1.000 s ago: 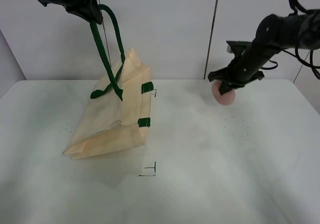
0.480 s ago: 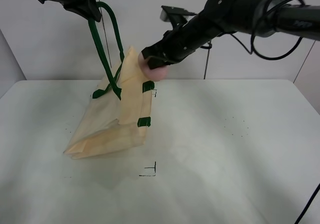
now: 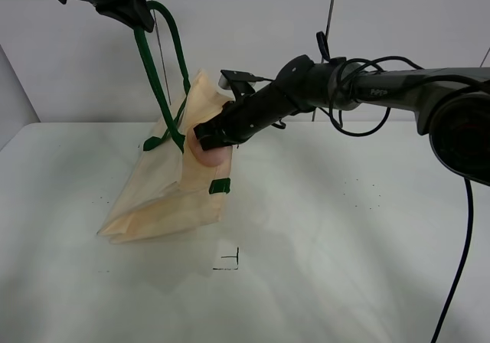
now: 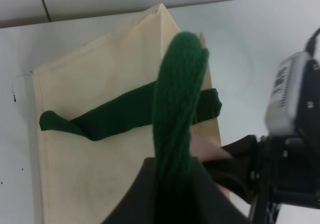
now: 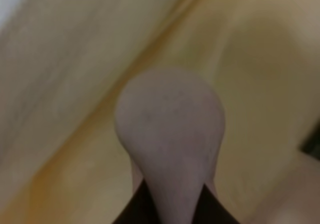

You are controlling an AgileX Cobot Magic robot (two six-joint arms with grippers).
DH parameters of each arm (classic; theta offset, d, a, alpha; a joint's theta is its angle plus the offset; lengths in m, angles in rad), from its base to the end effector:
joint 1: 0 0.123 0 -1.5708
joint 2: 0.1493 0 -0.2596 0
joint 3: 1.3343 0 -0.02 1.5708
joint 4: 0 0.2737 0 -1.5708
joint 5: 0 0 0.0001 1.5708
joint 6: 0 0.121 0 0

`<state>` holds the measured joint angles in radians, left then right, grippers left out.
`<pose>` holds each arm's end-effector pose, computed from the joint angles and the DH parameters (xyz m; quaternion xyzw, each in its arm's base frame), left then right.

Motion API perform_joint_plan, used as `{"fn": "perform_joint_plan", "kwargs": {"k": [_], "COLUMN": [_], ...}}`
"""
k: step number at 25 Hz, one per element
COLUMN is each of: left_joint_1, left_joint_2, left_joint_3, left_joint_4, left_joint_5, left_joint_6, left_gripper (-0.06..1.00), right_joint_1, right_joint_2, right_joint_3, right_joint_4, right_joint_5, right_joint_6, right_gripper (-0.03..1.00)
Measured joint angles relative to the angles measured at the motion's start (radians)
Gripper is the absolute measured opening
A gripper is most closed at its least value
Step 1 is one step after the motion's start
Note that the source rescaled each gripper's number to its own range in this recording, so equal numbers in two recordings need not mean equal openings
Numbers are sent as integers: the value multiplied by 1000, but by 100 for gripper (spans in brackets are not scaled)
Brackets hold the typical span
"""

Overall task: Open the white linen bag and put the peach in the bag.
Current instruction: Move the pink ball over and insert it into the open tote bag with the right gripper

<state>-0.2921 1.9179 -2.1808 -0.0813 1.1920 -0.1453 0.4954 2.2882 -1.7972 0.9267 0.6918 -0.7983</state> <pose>0.4324 -0.1396 0.3740 0.0679 0.9311 -0.1169 0.3388 0.4323 0.3038 0.1226 -0.3106 0.8550 0.3223 0.2622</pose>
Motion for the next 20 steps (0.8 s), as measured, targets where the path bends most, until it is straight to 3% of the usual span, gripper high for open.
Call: {"fn": "perform_joint_plan", "kwargs": {"k": [8,15,17,20], "left_joint_1": [0,0,0,0], "left_joint_2": [0,0,0,0], "left_joint_3": [0,0,0,0], "left_joint_4": [-1,-1,-1,-1], "left_joint_5": [0,0,0,0], "left_joint_6": [0,0,0,0], "left_gripper": [0,0,0,0], "right_joint_1": [4,54,60,61], "right_joint_2": [56,96,98,99], "right_joint_3": [0,0,0,0], "right_joint_4": [189,219,219,219], "right_joint_5": [-36,-128,-145,-160], "right_joint_6": [-144,-244,-249,-249], "right_gripper": [0,2,17,66]}}
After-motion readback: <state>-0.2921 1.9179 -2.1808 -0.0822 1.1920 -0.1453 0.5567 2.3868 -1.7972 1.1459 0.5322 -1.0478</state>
